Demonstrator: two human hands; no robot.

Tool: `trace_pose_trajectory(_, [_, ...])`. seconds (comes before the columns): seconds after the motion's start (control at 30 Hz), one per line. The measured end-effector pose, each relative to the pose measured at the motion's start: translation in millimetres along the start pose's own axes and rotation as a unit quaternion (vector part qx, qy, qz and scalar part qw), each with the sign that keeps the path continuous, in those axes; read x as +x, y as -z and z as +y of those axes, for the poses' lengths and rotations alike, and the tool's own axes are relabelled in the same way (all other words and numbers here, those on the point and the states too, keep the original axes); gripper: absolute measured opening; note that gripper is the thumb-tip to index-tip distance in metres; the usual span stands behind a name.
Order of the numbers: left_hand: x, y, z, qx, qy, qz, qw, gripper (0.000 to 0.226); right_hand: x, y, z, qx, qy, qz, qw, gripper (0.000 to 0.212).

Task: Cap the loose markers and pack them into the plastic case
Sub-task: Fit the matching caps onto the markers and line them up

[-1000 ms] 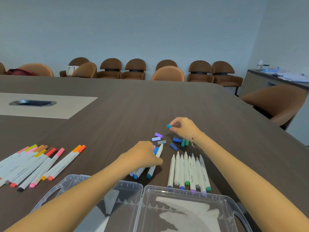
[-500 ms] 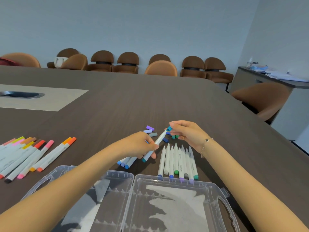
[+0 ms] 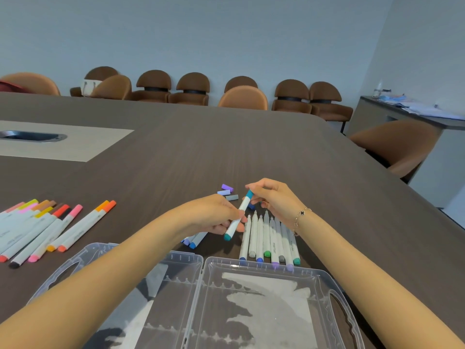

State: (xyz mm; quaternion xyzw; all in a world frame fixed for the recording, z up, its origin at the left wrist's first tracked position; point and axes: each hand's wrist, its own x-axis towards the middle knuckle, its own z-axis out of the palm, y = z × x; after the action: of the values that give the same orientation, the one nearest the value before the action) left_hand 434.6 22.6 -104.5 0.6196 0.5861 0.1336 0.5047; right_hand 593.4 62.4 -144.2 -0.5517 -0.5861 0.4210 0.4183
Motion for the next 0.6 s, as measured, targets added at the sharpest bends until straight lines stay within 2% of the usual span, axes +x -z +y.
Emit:
trace_pose_trajectory(0.2, [1.6, -6.5, -5.9, -0.014, 0.017, -0.008, 1.0, 0.027, 1.4, -0.2, 2.4, -0.004, 0.002, -0.022, 1.0, 0.015])
trace_pose_trajectory(0.3, [8.3, -3.6, -13.8, 0.018, 0.006, 0.025, 1.0, 0.027, 3.0, 5.4, -1.3, -0.065, 0.03, -0.022, 0.997, 0.018])
trace_pose_trajectory(0.37, [11.5, 2.6, -21.0, 0.065, -0.01, 0.066, 0.996, 0.028, 6.8, 12.7, -4.8, -0.126, 0.078, 0.012, 0.989, 0.02])
trace_pose_trajectory(0.43, [13.1, 7.4, -29.4, 0.157, -0.021, 0.108, 0.981, 0.031, 12.9, 22.5, -4.1, -0.165, 0.106, 0.066, 0.978, 0.021])
trace_pose_trajectory(0.5, [12.6, 8.1, -34.6, 0.209, -0.016, 0.123, 0.97, 0.031, 18.6, 31.1, 0.3, -0.176, 0.096, 0.097, 0.975, 0.019])
trace_pose_trajectory(0.6, [11.1, 4.5, -32.0, 0.255, -0.03, 0.149, 0.955, 0.03, 21.2, 33.9, 8.8, -0.214, 0.068, 0.092, 0.97, 0.019])
